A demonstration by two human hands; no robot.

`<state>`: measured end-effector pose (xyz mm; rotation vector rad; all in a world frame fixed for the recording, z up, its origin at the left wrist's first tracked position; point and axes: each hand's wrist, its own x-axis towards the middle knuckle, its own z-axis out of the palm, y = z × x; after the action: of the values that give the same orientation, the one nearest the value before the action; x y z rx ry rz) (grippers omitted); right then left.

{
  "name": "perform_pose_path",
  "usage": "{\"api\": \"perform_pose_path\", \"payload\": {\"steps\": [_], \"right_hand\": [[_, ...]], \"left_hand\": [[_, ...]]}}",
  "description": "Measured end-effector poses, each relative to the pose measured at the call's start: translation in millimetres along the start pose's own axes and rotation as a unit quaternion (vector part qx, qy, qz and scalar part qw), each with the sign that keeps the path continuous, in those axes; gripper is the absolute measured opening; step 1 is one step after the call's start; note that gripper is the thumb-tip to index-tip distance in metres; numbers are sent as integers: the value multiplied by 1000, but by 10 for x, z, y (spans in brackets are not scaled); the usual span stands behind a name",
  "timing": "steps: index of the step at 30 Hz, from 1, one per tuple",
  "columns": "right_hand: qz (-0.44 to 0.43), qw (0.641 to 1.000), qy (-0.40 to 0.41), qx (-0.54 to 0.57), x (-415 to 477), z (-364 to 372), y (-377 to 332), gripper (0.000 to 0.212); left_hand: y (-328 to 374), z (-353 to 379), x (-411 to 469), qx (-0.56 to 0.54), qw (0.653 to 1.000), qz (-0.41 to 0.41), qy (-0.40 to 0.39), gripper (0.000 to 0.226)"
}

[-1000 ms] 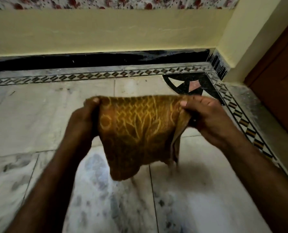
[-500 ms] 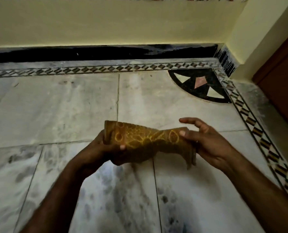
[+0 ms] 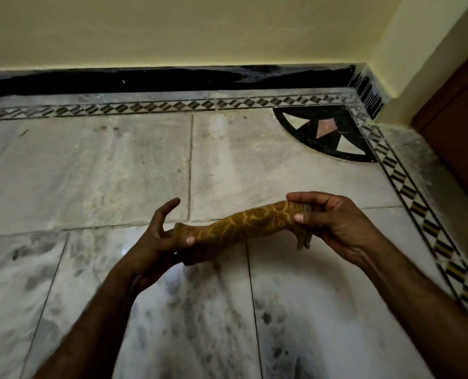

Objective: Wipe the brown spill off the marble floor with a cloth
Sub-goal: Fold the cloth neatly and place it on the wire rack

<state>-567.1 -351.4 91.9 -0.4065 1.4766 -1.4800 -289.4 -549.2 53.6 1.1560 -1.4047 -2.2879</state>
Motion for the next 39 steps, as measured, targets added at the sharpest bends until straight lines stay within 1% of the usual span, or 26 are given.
{"api": "perform_pose_path", "payload": {"steps": [2,4,6,8,9,11,12,13,14,15,17,18,20,21,22,24,25,27,28,30,31,32,34,37,39], "right_hand": [[-14,1000,5,-8,31,-22,-10,48],[-31,998,14,-52,39,-41,-37,49],[-56,990,33,-128,57,-57,-51,48],[-70,977,55,-195,83,-59,-57,48],[-72,970,65,-222,94,-52,-66,46],[-80,955,85,-271,99,-31,-85,37],[-86,946,95,-296,97,-20,-90,31],[-96,937,101,-322,97,-4,-95,27],[-107,925,108,-349,108,16,-99,23],[-120,910,117,-380,117,28,-105,19],[-144,879,133,-434,158,44,-135,13],[-153,875,134,-439,186,40,-153,12],[-155,890,117,-414,226,21,-196,10],[-151,899,105,-397,237,18,-218,8],[-145,907,96,-384,245,15,-231,8],[-142,914,86,-371,257,14,-235,10],[-143,915,85,-369,253,16,-225,12],[-141,920,80,-357,220,24,-180,17],[-141,924,75,-348,185,43,-147,20],[-142,930,65,-334,90,130,-66,31],[-144,931,63,-331,45,188,-17,36],[-146,932,63,-327,-4,256,30,40],[-162,929,63,-326,-96,395,127,42],[-180,926,51,-328,-233,621,268,40],[-192,919,38,-341,-303,768,368,37]], "left_hand": [[33,30,40,64,998,22,-16,92],[96,76,81,165,986,37,-11,73],[152,110,119,279,958,65,-14,49],[200,154,145,354,929,108,-10,27],[220,175,152,389,912,129,-7,21],[227,201,203,469,867,167,26,24],[241,236,208,504,843,184,43,19],[268,275,184,527,826,197,44,16],[291,309,152,545,811,211,30,25],[287,343,135,559,799,223,-1,28],[295,459,71,607,758,226,-83,23],[296,508,62,643,722,233,-102,30],[264,571,79,702,657,250,-115,53],[247,589,96,703,655,247,-127,59],[241,615,112,680,681,229,-148,60],[233,653,124,598,764,173,-169,69],[233,658,137,573,791,148,-157,75],[209,642,170,541,825,109,-122,86],[201,649,171,507,850,92,-107,88],[155,661,178,400,909,72,-92,90],[136,668,181,344,933,65,-84,89],[138,689,167,294,951,57,-76,87],[149,734,151,219,972,46,-68,77],[162,809,132,146,985,37,-78,51],[172,849,111,121,989,36,-81,38]]}}
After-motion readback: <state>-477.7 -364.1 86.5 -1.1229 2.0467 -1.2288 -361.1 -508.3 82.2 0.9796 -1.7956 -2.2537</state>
